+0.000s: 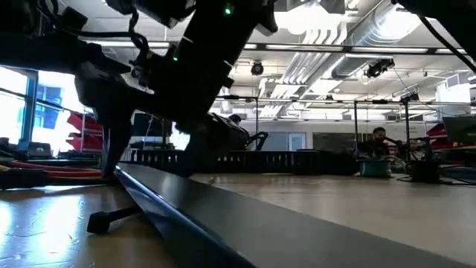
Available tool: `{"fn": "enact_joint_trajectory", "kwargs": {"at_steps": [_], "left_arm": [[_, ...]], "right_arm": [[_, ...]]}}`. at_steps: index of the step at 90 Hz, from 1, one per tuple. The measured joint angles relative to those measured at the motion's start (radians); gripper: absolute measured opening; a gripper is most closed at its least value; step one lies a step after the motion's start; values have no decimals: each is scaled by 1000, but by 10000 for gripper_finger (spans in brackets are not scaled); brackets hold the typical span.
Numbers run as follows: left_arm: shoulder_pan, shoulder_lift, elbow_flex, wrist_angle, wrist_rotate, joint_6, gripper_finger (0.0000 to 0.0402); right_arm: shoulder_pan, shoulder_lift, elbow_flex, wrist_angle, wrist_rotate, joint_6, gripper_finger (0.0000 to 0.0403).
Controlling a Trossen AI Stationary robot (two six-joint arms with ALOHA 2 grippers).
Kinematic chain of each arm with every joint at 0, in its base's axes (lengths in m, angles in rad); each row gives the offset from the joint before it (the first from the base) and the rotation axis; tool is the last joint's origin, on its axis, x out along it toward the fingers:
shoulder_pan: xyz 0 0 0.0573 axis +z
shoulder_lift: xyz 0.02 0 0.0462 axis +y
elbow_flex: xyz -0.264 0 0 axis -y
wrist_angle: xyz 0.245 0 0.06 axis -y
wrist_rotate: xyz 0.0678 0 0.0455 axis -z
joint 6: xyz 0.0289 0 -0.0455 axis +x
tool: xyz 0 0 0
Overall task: Ziptie cables
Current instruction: Move the black cable duct cover to the top of the table
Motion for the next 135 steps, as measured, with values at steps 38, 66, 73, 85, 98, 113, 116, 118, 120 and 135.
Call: {"fn": "enact_joint_trajectory", "kwargs": {"at_steps": [38, 66, 73, 85, 98, 113, 116, 118, 120, 135], "left_arm": [[0, 0, 0, -17, 0, 0, 0], [0, 0, 0, -21, 0, 0, 0], [0, 0, 0, -23, 0, 0, 0], [0, 0, 0, -23, 0, 0, 0], [0, 0, 0, -23, 0, 0, 0], [0, 0, 0, -23, 0, 0, 0], [0, 0, 0, -23, 0, 0, 0], [0, 0, 0, -23, 0, 0, 0], [0, 0, 0, -23, 0, 0, 0], [0, 0, 0, -23, 0, 0, 0]], "right_arm": [[-64, 20, 123, -186, -173, 14, 204], [-160, -68, 283, -431, -208, -181, 204], [-187, -102, 288, -513, -207, -260, 204], [-255, -145, 311, -559, -234, -553, 204], [-353, -144, 309, -568, -258, -888, 204], [-469, -146, 308, -544, -271, -1185, 204], [-495, -146, 302, -528, -276, -1250, 204], [-511, -146, 296, -516, -283, -1290, 204], [-526, -146, 290, -503, -291, -1328, 204], [-629, -146, 218, -420, -377, -1466, 204]]}}
